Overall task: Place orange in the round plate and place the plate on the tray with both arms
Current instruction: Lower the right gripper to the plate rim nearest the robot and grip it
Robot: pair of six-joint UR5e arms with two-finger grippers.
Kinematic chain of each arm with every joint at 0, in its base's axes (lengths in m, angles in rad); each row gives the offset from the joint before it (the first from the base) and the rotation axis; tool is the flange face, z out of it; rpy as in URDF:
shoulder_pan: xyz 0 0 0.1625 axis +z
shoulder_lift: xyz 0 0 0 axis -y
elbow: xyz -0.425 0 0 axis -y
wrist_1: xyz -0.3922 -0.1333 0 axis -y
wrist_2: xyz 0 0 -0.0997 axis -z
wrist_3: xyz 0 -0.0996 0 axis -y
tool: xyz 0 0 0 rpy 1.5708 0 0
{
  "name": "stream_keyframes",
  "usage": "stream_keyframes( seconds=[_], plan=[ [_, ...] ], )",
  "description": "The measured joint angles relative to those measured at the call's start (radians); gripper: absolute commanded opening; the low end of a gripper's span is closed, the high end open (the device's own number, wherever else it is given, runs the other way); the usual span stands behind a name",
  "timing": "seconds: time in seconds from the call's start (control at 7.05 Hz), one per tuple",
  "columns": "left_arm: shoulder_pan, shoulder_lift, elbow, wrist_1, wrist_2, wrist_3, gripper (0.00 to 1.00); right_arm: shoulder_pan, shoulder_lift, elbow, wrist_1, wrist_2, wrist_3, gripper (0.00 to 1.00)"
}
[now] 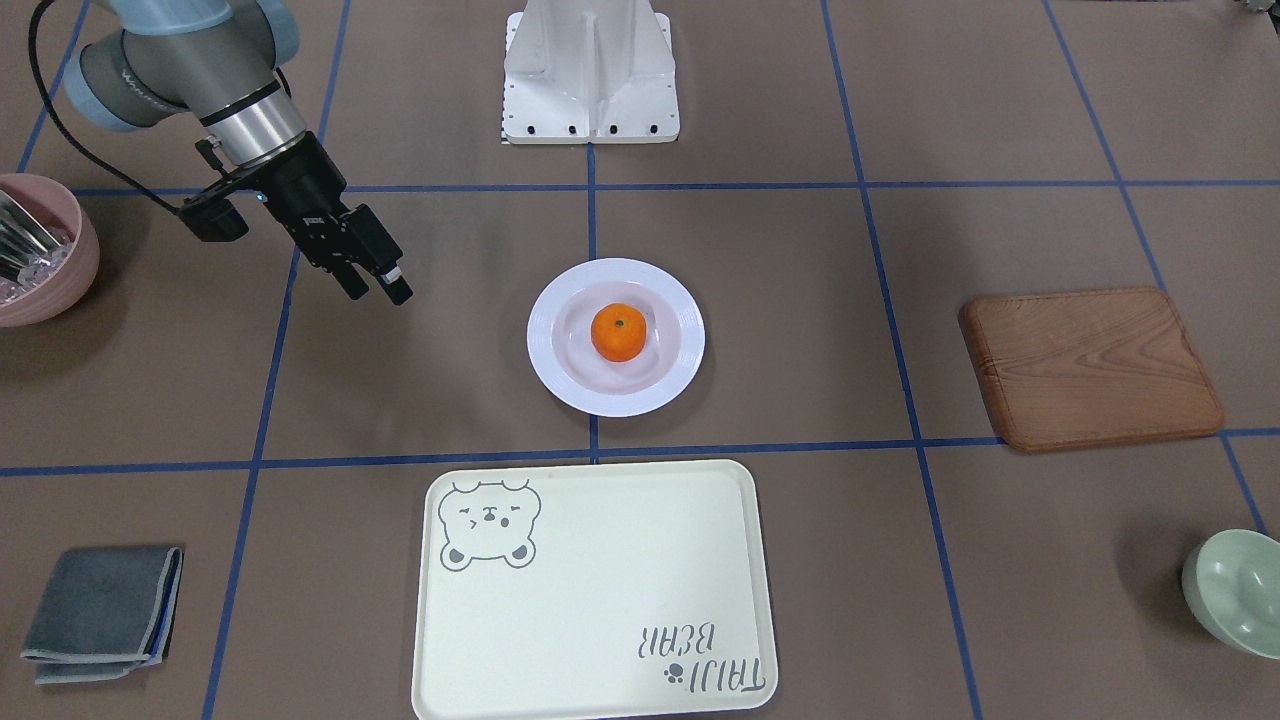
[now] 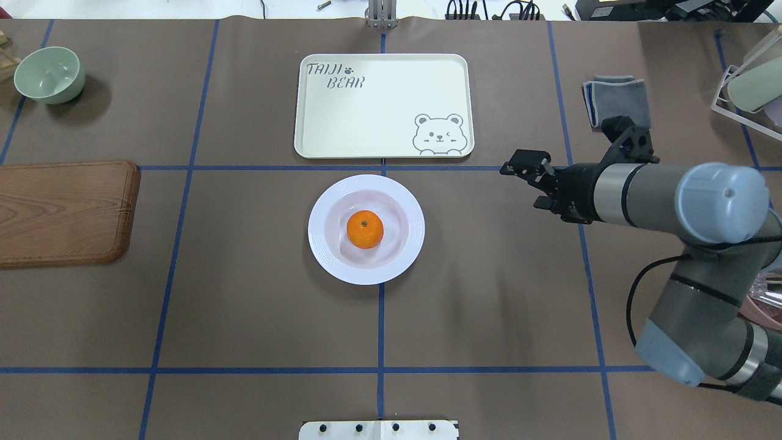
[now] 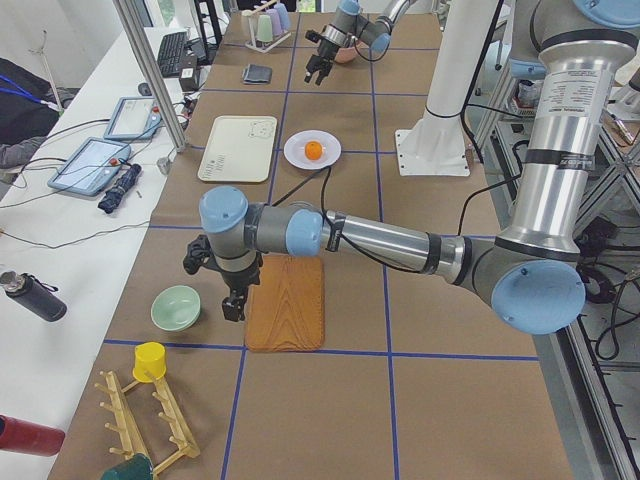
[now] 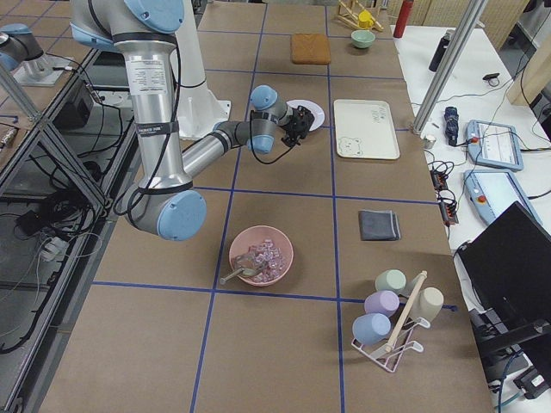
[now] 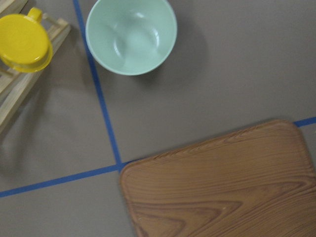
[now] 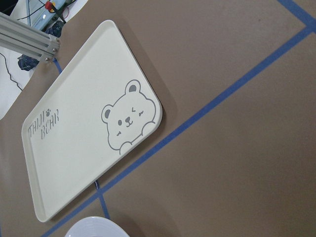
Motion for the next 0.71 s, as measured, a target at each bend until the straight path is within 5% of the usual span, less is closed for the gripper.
stream_keyframes(
  seconds=[0.43, 0.71],
  plan=[
    [-0.048, 0.035, 0.012, 0.004, -0.011, 0.023, 0.99, -0.240, 0.020, -0.034, -0.048, -0.283, 0.155, 0.87],
    [-0.052, 0.038, 0.013, 0.004, -0.011, 0.023, 0.99, -0.340, 0.151, -0.150, -0.063, -0.418, 0.214, 0.71]
  ],
)
